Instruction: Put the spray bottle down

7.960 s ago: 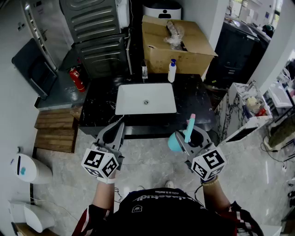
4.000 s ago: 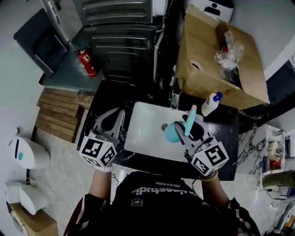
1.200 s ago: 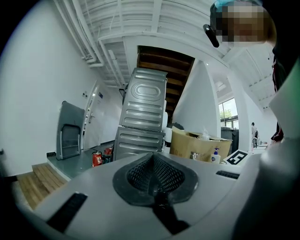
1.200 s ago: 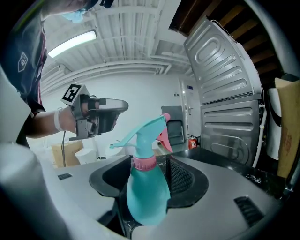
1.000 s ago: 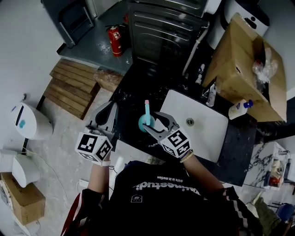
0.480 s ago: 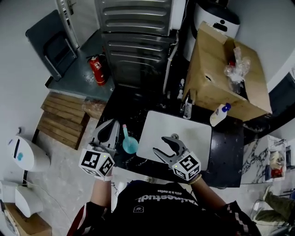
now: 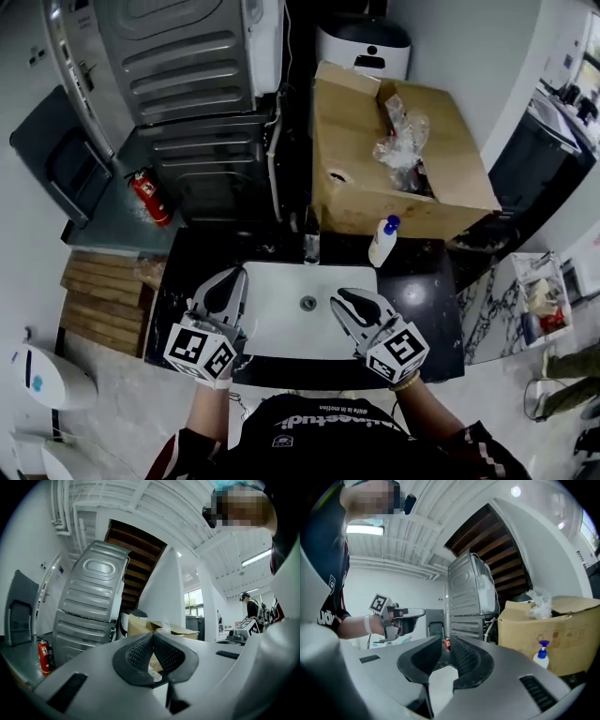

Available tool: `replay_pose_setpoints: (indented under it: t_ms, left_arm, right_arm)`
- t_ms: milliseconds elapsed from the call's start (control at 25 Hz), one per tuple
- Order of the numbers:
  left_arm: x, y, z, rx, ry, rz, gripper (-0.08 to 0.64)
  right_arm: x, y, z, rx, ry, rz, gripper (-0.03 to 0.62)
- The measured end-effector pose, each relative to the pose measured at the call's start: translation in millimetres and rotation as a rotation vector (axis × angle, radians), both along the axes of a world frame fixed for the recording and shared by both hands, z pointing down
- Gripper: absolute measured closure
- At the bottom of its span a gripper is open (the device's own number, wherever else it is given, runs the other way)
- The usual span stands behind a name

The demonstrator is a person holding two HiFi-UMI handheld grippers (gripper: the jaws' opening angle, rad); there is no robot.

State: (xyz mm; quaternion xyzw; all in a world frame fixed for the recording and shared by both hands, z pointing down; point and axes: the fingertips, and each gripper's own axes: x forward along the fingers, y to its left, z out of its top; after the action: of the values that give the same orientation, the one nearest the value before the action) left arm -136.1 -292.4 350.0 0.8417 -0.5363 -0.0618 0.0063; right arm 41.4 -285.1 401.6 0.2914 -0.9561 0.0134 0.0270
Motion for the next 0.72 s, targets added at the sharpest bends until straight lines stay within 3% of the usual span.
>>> replay_pose_setpoints:
  t_ms: [160, 320, 720]
  left_arm:
    - [41.7, -10.9, -0.6, -0.007, -0.008, 0.063, 0.545]
    - [69.4, -13.7, 0.7, -0.005, -0.03, 0.113, 0.545]
    - [93.2, -8.5, 10.3, -0.016, -0.036, 0.155, 0.545]
  right_arm:
    - [41.4, -5.9, -20.8, 0.019, -0.024, 0.093, 0.544]
    - [66.4, -9.3, -31.2, 0.01, -0.031, 0.169, 0.554]
    - [76.7, -0.1, -40.1, 0.031, -0.052, 0.208, 0.554]
